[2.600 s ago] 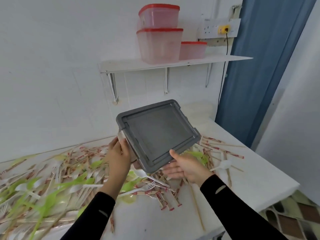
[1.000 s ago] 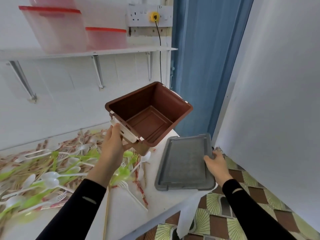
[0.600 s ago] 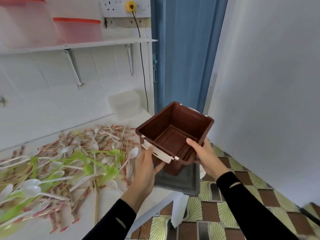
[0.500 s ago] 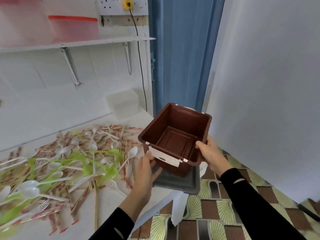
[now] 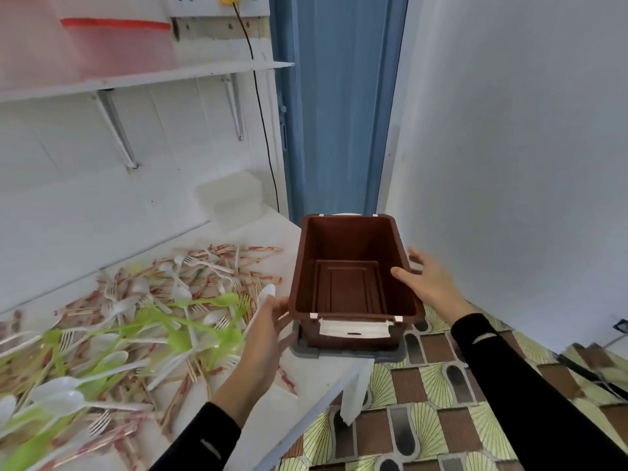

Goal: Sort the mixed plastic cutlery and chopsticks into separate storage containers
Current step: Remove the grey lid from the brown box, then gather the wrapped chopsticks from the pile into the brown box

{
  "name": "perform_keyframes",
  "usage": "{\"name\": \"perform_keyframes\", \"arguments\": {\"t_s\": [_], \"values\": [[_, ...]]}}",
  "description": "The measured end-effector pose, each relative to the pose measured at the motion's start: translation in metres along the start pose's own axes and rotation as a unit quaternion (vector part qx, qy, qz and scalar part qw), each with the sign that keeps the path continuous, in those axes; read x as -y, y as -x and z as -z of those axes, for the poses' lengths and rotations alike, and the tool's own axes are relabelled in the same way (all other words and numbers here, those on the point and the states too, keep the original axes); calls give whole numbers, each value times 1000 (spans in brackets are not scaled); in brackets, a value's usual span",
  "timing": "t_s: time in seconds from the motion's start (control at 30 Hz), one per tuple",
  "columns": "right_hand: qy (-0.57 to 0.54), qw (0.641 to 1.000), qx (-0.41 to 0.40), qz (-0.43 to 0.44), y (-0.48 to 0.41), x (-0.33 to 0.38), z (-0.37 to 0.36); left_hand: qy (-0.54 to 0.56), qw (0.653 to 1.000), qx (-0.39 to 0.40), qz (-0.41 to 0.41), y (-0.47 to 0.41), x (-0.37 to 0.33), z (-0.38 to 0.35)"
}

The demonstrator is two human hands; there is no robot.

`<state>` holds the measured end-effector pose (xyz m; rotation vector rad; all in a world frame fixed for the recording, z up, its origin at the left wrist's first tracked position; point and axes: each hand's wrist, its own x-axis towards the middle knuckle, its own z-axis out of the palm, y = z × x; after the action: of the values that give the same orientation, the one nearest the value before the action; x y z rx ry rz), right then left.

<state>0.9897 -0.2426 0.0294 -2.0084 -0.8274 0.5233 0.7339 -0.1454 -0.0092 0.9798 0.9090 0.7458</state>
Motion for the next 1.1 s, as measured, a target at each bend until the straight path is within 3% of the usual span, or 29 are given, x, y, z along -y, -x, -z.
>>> {"name": "perform_keyframes", "arguments": {"t_s": [0.07, 0.13, 0.27, 0.37, 0.5, 0.7, 0.8, 0.93, 1.1], "values": [[47, 994, -80, 59, 9, 11, -7, -23, 1000, 14, -7, -2, -5, 15], [47, 984, -101, 137, 24, 32, -24, -50, 999, 17, -13, -7, -10, 37], [19, 971, -36, 235, 61, 73, -75, -162, 984, 7, -69, -10, -21, 86], [-35, 962, 42, 269, 88, 96, -120, -284, 949, 42, -130, -7, -24, 136], [7, 963, 137, 232, 108, 86, -175, -408, 901, 66, -132, 4, -20, 187], [87, 975, 158, 126, 133, 44, -224, -489, 835, 133, -216, 21, 8, 221], [118, 971, 161, 129, 150, 35, -240, -548, 759, 205, -286, 25, 24, 228], [193, 969, 90, 126, 161, 25, -250, -593, 654, 241, -403, 17, 43, 227], [220, 966, 77, 112, 163, 16, -246, -589, 640, 199, -451, -2, 48, 218]]}}
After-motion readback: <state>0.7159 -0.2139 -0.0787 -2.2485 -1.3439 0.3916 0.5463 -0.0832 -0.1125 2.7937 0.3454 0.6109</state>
